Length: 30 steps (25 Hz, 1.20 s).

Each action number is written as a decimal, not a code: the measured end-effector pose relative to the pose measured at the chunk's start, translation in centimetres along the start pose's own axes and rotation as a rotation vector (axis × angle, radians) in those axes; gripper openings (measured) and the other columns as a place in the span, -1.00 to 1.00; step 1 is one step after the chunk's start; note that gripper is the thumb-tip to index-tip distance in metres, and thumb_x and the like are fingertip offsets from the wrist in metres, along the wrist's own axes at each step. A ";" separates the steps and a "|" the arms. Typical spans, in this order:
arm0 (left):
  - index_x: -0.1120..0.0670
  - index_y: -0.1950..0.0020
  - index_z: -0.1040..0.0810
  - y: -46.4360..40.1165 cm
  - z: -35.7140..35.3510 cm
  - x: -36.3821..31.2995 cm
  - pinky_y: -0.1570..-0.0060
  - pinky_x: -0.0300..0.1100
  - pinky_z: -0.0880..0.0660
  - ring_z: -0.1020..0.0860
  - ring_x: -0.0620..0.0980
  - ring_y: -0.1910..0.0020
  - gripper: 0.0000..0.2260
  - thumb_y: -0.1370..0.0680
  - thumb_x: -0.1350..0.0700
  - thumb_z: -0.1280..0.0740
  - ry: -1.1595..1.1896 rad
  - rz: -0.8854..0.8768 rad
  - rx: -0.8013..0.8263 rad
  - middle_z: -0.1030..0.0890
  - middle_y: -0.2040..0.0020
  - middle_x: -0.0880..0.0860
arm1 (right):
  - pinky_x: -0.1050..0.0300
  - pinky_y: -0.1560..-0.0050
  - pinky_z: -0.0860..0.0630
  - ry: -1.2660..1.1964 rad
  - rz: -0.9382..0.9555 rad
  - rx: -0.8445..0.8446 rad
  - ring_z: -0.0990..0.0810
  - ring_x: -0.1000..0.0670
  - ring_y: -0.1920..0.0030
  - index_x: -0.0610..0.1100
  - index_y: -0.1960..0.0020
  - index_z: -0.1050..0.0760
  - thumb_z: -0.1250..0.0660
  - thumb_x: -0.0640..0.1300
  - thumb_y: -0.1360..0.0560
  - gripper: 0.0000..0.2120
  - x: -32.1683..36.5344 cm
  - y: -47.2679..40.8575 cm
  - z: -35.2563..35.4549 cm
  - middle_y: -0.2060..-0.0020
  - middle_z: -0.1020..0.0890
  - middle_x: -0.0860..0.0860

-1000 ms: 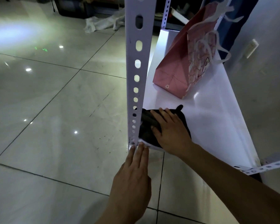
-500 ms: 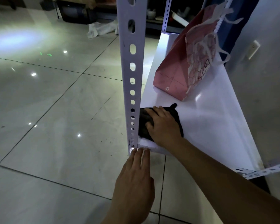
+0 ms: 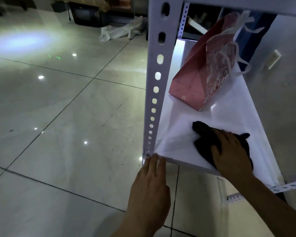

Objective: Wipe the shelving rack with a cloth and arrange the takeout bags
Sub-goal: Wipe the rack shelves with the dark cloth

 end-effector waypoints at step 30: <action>0.12 -0.53 -0.32 -1.4 -1.7 -1.5 -0.02 0.11 -0.60 -0.48 0.37 -0.33 -0.26 -0.37 0.26 -0.46 -0.205 0.036 0.099 -0.34 -0.45 0.39 | 0.00 -0.58 -0.09 -0.245 0.132 -0.009 -0.19 -0.05 -0.59 0.01 -0.59 -0.24 -0.10 0.11 -0.67 -0.48 5.3 -3.6 -1.8 -0.56 -0.33 0.01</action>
Point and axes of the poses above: each hand's wrist, its own y-axis away from the middle knuckle, its own z-axis out of the back of the hand, x = y × z, the point moved 3 cm from there along -y, towards the middle knuckle
